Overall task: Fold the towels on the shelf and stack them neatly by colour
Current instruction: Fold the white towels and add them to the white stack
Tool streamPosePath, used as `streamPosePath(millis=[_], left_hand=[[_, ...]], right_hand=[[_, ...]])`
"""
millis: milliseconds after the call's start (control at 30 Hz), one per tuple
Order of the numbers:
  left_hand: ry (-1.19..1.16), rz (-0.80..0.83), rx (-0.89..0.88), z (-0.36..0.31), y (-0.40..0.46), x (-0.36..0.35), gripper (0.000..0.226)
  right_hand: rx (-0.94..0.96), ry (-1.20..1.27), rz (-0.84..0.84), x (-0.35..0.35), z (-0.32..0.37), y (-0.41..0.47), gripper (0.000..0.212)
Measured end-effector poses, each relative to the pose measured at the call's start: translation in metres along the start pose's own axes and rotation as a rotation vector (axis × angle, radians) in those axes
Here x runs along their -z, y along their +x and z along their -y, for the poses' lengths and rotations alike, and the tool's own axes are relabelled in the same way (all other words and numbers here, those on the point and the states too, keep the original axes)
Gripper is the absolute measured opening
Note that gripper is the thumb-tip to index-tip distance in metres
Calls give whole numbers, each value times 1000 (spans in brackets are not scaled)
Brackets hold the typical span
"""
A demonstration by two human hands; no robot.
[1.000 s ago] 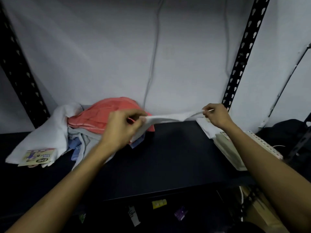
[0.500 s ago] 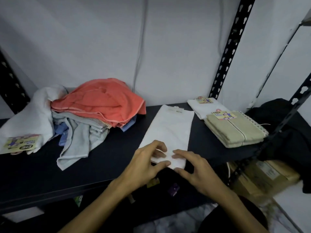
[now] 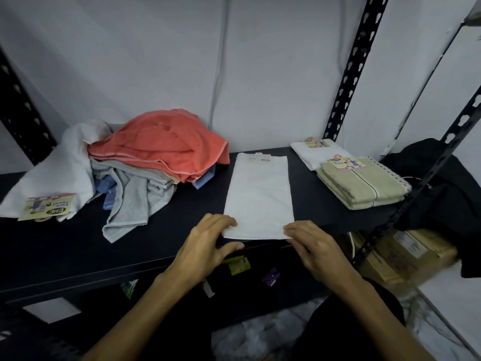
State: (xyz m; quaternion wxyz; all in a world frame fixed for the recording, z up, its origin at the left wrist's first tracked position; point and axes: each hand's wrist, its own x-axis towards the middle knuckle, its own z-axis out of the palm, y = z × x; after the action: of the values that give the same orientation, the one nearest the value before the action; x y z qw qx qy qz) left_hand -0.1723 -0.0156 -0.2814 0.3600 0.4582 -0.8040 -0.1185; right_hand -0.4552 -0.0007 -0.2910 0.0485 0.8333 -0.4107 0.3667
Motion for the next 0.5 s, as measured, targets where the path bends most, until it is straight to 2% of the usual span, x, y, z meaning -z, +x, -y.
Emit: streamPosePath(millis=[200,367,500], left_hand=[[60,-26,-6,-1,0,-2,32],[88,-29,-14,0,0,-1,33],[59,-28,13,-4,-1,1,31]], right_hand=[[-45,-11,-22,5,1,4,20],[-14,-61,2,5,-3,0,26],[-63,11,-25,7,-5,-5,27]])
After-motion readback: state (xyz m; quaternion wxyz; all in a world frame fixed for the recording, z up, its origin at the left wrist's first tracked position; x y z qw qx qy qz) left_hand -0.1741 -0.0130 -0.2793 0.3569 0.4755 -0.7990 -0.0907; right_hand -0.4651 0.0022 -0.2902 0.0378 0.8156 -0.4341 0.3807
